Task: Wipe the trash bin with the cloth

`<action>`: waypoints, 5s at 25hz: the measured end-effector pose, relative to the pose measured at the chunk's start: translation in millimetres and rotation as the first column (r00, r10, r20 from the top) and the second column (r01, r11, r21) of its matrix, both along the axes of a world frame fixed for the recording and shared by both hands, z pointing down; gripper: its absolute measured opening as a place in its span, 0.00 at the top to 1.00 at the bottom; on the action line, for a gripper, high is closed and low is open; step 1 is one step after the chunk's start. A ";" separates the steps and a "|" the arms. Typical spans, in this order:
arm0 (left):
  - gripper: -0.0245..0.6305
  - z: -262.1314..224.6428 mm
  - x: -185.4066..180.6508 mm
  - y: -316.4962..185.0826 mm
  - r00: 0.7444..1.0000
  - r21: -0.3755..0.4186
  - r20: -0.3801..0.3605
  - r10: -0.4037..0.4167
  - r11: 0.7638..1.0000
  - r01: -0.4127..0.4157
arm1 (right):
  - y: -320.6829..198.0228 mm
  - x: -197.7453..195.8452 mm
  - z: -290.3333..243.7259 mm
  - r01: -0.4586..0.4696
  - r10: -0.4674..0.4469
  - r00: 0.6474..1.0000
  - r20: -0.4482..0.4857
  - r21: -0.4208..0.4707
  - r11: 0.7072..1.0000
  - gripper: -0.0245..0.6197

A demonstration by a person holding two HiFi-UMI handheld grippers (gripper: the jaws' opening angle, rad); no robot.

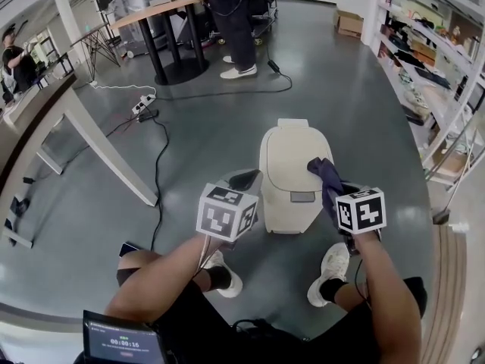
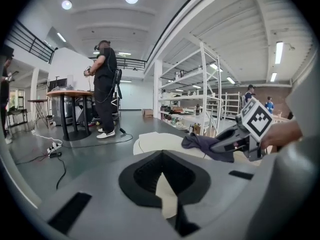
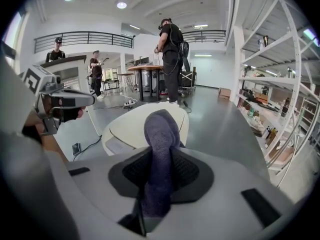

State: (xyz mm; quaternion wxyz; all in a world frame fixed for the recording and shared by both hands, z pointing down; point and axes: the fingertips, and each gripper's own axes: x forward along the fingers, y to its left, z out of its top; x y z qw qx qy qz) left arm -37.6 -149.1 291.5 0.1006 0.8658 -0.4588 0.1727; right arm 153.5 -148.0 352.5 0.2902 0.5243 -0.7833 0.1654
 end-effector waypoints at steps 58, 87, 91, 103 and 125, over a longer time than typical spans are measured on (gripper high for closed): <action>0.97 114.5 15.3 63.8 0.963 0.212 -0.223 -0.154 0.956 0.202 | 79.4 -27.2 86.4 -0.296 0.184 0.947 0.264 0.491 0.819 0.82; 0.97 141.0 -18.5 65.9 0.946 0.150 -0.232 -0.228 0.952 0.266 | 98.2 -89.5 123.9 -0.129 0.012 0.970 0.244 0.466 0.876 0.82; 0.97 143.0 -31.5 62.9 0.920 0.117 -0.280 -0.274 0.942 0.316 | 96.4 -117.1 131.8 -0.084 -0.039 0.964 0.264 0.440 0.894 0.82; 0.97 152.2 -56.4 56.7 0.926 0.105 -0.254 -0.279 0.944 0.313 | 61.7 -143.4 143.0 -0.103 -0.006 0.966 0.260 0.406 0.908 0.82; 0.97 152.9 32.3 65.9 0.958 0.109 -0.270 -0.099 0.985 0.133 | 59.1 -65.8 151.1 -0.232 0.139 0.959 0.248 0.398 0.888 0.82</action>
